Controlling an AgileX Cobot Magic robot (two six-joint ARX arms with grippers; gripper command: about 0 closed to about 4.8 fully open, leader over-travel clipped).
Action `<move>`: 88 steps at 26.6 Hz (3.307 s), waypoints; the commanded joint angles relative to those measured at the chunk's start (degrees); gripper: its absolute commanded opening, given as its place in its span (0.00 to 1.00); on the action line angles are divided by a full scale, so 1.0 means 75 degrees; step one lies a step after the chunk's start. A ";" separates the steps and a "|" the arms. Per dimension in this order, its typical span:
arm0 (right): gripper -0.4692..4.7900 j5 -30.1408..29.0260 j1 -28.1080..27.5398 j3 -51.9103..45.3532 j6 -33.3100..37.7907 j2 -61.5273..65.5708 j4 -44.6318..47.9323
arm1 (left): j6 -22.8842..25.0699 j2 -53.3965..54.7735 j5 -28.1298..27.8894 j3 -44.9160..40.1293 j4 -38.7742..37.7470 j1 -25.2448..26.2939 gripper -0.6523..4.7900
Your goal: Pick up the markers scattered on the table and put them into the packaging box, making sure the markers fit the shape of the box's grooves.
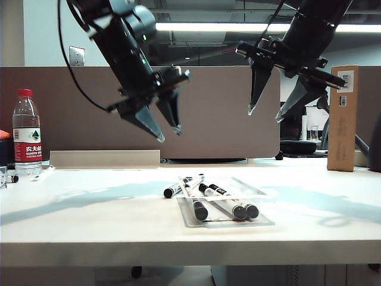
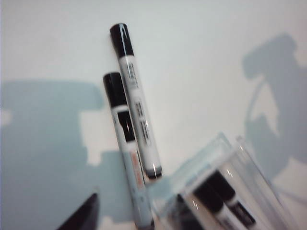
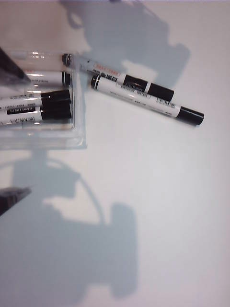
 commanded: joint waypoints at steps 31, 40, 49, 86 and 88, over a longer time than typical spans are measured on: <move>0.60 -0.0061 -0.0067 0.0006 -0.0332 -0.0055 0.0676 | 0.0210 0.1737 -0.0542 0.0210 0.0644 0.0061 0.60; 0.60 -0.0015 -0.0070 0.0009 -0.0364 -0.0055 0.0682 | 0.0367 0.1944 -0.0507 0.0210 0.0417 0.0061 0.44; 0.60 0.0708 -0.0475 -0.0003 -0.0589 -0.0052 0.0542 | 0.0653 0.2407 -0.0513 0.0198 -0.0233 0.0061 0.16; 0.68 0.0629 -0.1990 -0.0105 -0.1311 0.2328 0.1204 | 0.0373 0.0017 0.1384 0.0216 -0.1652 0.0050 0.11; 0.68 0.0647 -0.1990 -0.0105 -0.1402 0.2378 0.1192 | 0.0361 -0.0032 0.1480 0.0216 -0.1763 0.0050 0.11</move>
